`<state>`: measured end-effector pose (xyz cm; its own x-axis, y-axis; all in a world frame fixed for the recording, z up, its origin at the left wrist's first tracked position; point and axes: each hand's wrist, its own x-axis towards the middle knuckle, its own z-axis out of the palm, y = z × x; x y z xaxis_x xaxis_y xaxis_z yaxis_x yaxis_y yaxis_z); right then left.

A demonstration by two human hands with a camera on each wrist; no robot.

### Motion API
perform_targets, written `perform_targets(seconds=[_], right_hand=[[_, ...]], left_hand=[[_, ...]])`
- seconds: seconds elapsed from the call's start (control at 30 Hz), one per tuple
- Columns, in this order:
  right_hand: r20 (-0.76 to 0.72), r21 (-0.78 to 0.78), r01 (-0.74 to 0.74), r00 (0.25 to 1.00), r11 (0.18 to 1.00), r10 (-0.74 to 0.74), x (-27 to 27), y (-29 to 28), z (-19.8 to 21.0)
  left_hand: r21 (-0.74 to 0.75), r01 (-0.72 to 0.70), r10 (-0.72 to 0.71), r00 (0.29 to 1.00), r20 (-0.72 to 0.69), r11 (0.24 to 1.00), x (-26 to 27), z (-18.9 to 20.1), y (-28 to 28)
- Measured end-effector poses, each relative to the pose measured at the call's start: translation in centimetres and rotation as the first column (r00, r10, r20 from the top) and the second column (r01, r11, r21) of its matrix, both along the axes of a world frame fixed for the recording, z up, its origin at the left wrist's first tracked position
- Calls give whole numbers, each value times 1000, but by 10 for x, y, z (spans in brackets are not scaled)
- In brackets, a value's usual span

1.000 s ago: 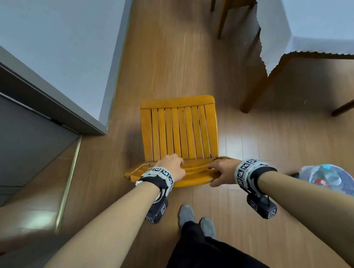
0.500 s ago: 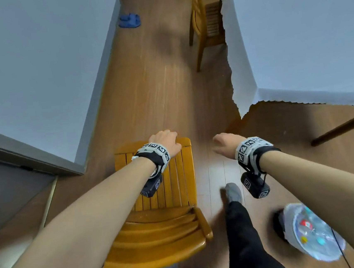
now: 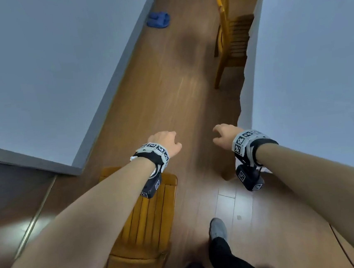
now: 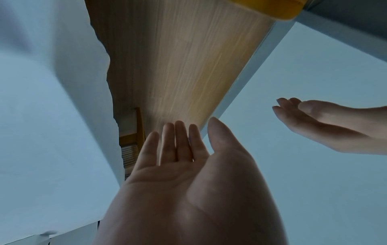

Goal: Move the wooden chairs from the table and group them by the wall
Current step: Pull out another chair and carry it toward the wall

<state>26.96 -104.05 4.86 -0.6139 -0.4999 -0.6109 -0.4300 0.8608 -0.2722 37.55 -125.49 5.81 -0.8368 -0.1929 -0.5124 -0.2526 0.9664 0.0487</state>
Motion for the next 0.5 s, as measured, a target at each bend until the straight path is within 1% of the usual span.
perform_targets(seconds=[0.17,0.27,0.37,0.5], right_hand=[[15,-23,54,998,998,-53,-79,-13,2],[34,-48,103,994,994,-101,-126,-23,1],[37,-69,149,988,986,-147,-180,-38,-5],[32,-77,223,975,972,-221,-269,-62,-19]], left_hand=[[-37,-15,14,1000,-14,999,-77,16,-17],[-48,20,-21,1000,-14,999,-136,17,-31],[-50,76,-76,997,-9,996,-209,12,-47],[-28,167,-168,985,-30,986,-331,-5,-71]])
